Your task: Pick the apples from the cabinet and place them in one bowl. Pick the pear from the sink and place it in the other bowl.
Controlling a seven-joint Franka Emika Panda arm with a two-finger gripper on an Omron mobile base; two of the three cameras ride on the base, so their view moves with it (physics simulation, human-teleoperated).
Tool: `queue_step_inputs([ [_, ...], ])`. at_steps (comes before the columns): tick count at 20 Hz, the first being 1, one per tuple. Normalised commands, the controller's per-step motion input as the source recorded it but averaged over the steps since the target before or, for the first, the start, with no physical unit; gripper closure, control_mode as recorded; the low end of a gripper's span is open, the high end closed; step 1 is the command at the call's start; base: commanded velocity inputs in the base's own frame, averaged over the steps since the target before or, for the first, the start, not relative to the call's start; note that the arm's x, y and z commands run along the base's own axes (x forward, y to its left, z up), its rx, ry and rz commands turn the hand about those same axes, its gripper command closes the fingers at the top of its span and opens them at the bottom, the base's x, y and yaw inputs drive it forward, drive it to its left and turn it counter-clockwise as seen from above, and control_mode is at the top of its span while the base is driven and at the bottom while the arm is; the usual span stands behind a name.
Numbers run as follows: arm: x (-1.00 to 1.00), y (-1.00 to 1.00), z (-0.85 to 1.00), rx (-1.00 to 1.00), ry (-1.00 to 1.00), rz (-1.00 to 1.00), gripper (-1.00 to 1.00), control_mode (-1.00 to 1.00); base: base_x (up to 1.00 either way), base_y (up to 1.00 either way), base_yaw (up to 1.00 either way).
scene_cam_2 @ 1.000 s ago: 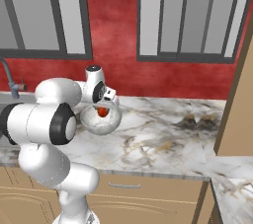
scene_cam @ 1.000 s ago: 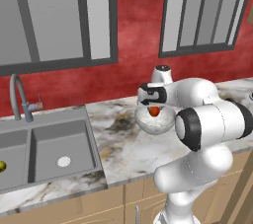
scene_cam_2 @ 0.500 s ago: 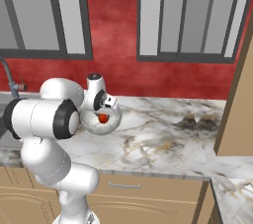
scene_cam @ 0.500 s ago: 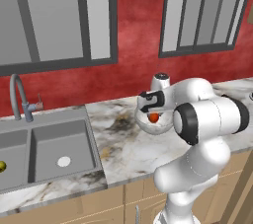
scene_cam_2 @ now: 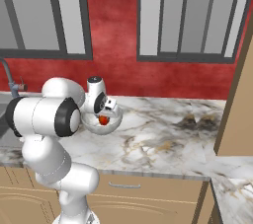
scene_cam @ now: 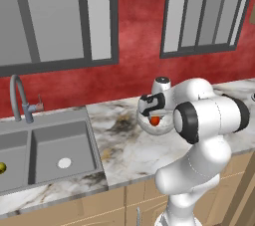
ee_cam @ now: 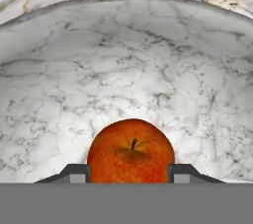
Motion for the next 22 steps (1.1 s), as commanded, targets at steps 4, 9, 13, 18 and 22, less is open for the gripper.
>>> queue_step_inputs([
  [4, 0.0, 0.0, -0.01, 0.0, 0.0, 0.0, 1.0, -1.0, 0.0, 0.0, 0.0],
  [9, 0.0, 0.0, 0.0, 0.0, 0.0, 0.0, -1.0, -1.0, 0.0, 0.0, 0.0],
  [13, 0.0, 0.0, 0.0, 0.0, 0.0, 0.0, -1.0, -1.0, 0.0, 0.0, 0.0],
  [18, 0.0, 0.0, 0.21, 0.0, 0.0, 0.0, -1.0, -1.0, 0.0, 0.0, 0.0],
  [22, 0.0, 0.0, 0.42, 0.0, 0.0, 0.0, -1.0, -1.0, 0.0, 0.0, 0.0],
])
